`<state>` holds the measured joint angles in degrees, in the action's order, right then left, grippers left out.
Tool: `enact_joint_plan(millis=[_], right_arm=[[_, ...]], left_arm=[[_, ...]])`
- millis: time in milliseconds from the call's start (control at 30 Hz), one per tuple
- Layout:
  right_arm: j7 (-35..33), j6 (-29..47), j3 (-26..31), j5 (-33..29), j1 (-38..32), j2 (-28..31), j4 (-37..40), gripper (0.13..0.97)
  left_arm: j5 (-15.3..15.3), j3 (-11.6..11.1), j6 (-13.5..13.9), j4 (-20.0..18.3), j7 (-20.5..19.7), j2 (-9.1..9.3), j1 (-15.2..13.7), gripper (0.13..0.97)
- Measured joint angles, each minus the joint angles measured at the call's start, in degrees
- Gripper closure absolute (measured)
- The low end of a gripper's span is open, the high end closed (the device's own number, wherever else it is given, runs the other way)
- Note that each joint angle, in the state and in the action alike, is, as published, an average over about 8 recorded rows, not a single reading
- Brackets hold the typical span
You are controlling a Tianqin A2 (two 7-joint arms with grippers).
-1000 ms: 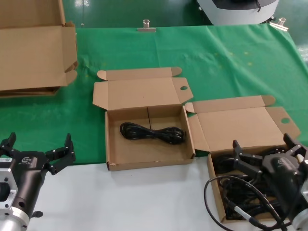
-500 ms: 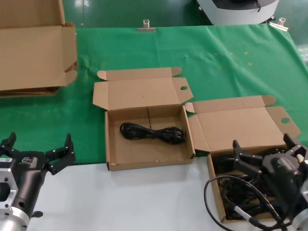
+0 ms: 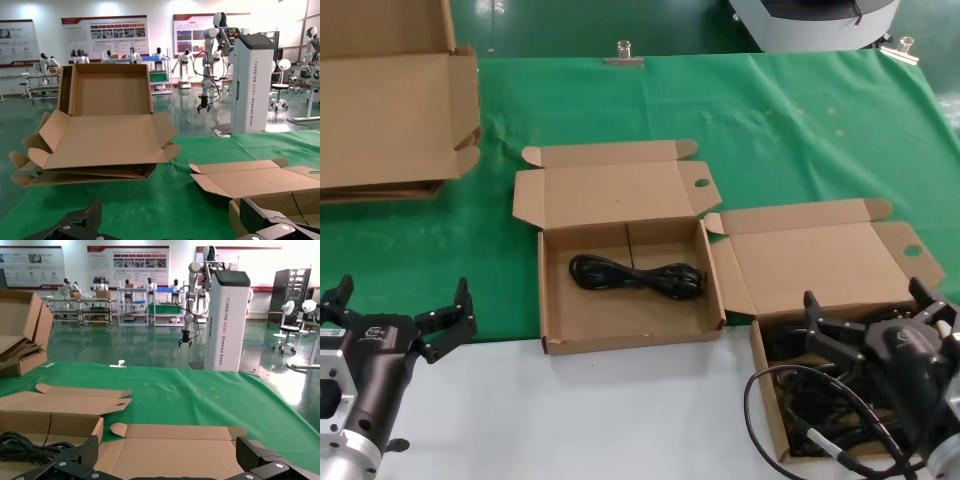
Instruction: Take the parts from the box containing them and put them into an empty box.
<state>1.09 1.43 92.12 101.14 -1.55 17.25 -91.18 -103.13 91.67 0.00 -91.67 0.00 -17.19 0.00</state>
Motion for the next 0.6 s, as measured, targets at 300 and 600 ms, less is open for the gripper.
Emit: enact_joint_plan(millis=[300,600], right_arm=[[0.0,0.0,0.0,0.0,0.0,0.0,0.0,0.129],[0.0,0.0,0.0,0.0,0.0,0.0,0.0,0.129]], left_arm=[[0.0,0.0,0.0,0.0,0.0,0.0,0.0,0.132],[0.0,0.0,0.0,0.0,0.0,0.0,0.0,0.132]])
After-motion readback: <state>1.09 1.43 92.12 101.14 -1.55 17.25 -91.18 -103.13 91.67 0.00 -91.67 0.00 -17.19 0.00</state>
